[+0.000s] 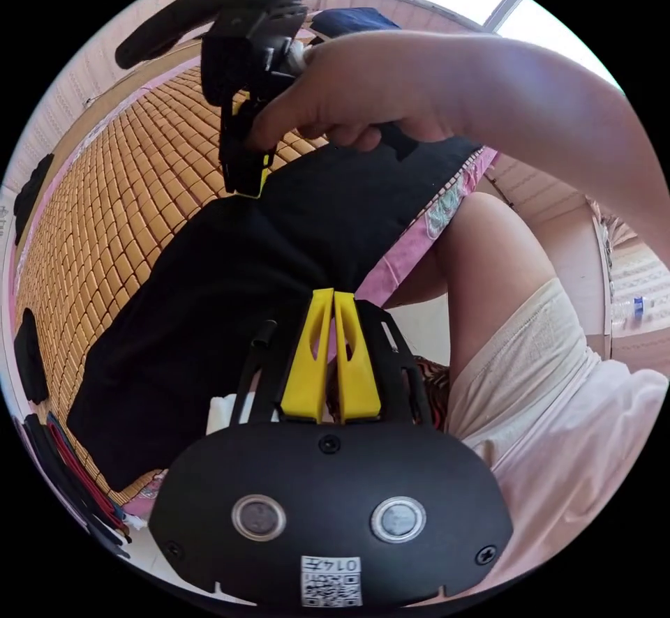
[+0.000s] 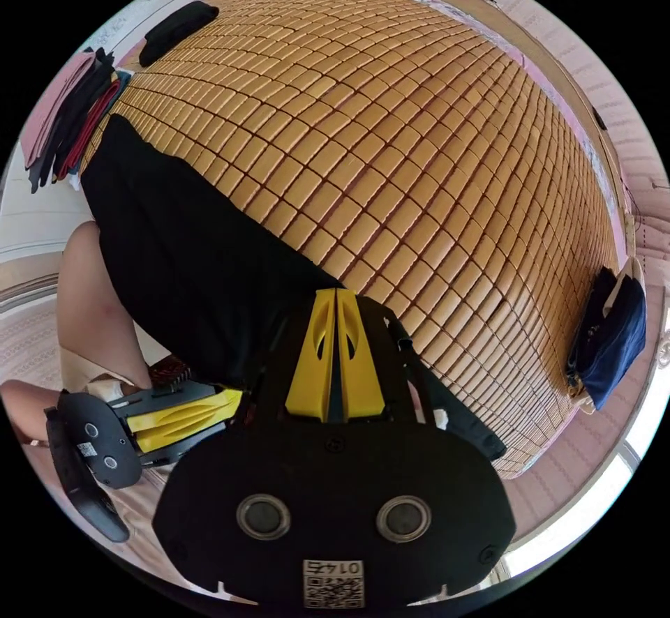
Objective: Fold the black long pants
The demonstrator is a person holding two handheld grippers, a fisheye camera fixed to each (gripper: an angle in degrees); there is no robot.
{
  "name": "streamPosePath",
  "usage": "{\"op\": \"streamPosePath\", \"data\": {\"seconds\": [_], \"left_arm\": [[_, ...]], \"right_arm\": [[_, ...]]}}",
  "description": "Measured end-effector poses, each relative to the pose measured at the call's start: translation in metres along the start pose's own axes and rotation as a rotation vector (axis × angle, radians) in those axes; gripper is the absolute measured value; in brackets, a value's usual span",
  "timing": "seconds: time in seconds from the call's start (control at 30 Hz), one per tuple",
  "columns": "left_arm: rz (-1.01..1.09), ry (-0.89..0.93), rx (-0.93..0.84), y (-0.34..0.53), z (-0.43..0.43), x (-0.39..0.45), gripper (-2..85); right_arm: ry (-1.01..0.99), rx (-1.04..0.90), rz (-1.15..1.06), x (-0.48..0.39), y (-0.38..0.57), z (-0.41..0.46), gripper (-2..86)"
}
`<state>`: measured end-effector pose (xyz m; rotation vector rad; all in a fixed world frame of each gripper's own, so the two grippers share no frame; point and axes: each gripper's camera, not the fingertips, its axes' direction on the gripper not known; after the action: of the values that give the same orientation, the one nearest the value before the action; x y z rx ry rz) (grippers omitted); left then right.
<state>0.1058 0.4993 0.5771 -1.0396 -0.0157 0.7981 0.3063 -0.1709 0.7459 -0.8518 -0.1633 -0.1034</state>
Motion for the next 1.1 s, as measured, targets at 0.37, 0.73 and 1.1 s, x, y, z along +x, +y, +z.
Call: {"op": "streamPosePath", "data": {"seconds": [0.37, 0.73, 1.1], "left_arm": [[-0.047, 0.089, 0.046, 0.028, -0.017, -0.026, -1.0], [-0.342, -0.078, -0.046, 0.093, -0.033, -0.087, -1.0], [-0.558, -0.142, -0.072, 0.125, -0.036, -0.134, -1.0]], "right_arm": [[-0.065, 0.451, 0.563, 0.096, 0.199, -0.001, 0.3], [0.088, 0.245, 1.046, 0.233, 0.397, 0.077, 17.7], [-0.007, 0.278, 1.055, 0.236, 0.427, 0.108, 4.4]]}}
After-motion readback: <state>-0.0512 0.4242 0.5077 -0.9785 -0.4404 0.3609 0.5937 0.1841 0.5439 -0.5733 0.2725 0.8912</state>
